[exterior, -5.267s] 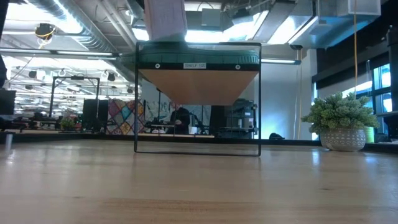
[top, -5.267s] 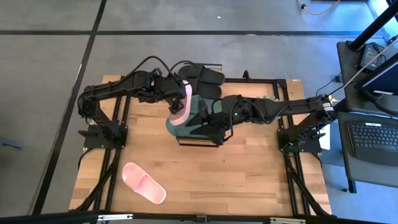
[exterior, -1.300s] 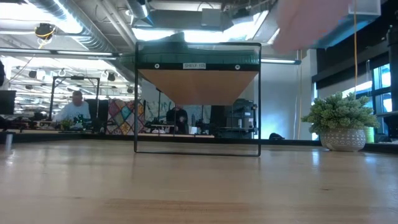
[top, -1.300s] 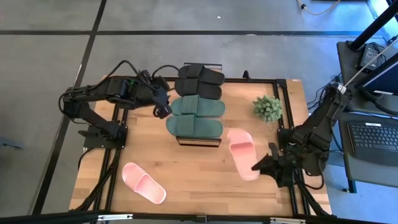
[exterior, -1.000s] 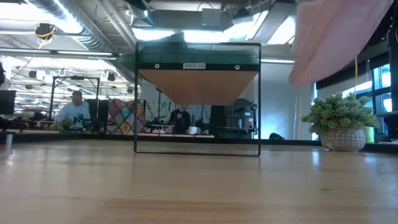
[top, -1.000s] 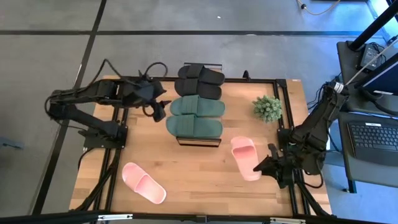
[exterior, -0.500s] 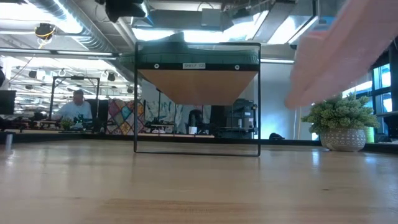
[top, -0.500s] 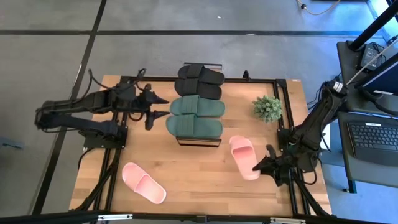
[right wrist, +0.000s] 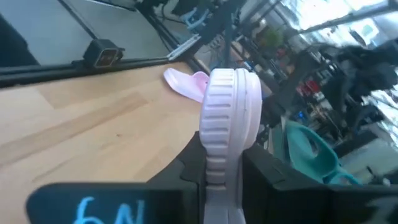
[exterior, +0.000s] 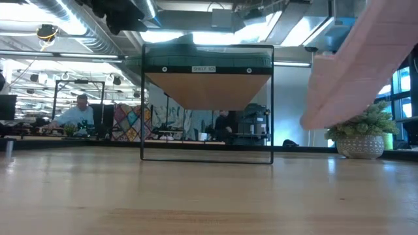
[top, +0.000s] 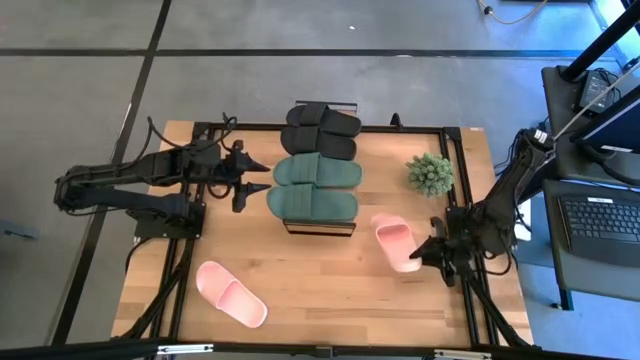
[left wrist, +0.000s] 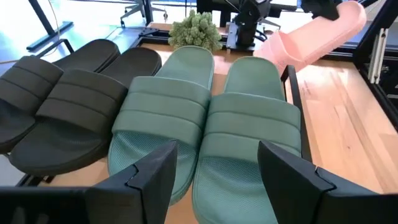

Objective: Pick and place slides into the shelf
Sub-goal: Put the top pink slipper under the shelf

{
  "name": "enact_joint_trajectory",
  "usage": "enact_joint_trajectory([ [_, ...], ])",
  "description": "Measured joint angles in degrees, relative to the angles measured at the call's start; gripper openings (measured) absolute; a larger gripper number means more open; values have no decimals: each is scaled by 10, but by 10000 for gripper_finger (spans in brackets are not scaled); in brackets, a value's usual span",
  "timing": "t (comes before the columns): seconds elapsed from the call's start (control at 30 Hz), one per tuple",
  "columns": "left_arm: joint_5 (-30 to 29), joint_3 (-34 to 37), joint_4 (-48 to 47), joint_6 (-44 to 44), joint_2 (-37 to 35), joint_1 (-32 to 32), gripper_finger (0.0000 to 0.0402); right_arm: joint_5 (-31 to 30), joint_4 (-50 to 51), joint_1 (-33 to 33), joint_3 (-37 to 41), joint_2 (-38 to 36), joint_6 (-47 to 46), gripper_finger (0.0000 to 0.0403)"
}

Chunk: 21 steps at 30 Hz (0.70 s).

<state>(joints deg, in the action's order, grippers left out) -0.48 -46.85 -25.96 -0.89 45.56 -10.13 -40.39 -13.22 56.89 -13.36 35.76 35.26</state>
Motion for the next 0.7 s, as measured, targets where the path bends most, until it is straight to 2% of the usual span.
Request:
enact_joint_trajectory([
  [0.1,0,0,-1,0,-7,0,215,44,15,-16,6,-34,26,63],
  [0.27,0,0,13,0,-29,0,215,76,55,-46,6,-66,41,63],
  [0.6,-26,0,11,1,-56,0,215,113,83,-125,6,-73,37,63],
  [0.7,-35,0,8,2,-56,0,215,146,86,-157,6,-73,37,63],
])
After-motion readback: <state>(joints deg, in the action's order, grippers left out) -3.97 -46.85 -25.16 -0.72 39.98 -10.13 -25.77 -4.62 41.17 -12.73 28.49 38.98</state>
